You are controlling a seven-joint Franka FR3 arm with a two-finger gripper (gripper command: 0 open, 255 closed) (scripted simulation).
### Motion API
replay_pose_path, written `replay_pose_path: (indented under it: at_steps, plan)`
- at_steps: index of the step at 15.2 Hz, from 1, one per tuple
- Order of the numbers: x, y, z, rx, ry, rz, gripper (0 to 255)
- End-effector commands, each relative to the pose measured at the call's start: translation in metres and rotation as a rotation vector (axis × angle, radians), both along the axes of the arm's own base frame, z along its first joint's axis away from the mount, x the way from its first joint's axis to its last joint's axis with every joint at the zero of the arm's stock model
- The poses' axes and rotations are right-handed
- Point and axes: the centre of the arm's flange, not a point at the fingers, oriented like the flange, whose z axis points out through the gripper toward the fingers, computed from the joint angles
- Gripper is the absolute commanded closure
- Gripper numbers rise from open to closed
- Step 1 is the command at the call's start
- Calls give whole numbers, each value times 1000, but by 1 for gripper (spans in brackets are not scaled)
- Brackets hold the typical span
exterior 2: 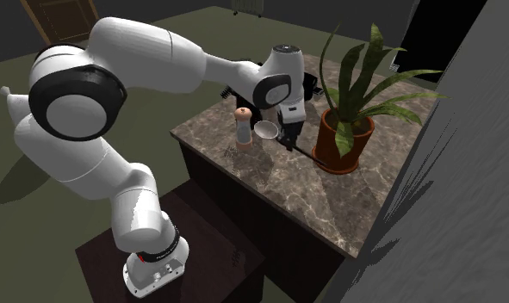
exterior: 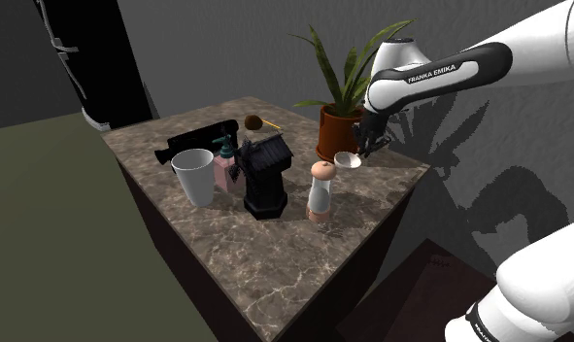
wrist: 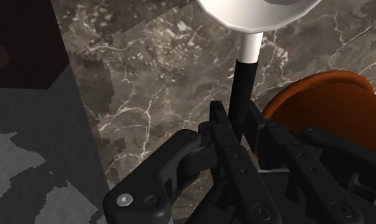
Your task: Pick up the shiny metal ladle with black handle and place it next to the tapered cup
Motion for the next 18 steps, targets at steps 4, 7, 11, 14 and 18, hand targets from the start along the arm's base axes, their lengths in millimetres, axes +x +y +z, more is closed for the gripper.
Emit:
replay_pose_path:
  at_steps: [4, 7, 11, 14, 18]
  plan:
    - [0, 0, 27, 0, 0, 0, 255]
    - [0, 0, 42, 0, 0, 0, 255]
    - [0, 0, 63, 0, 0, 0, 255]
    - [0, 0, 79, 0, 0, 0, 255]
    - [0, 0, 100, 0, 0, 0, 255]
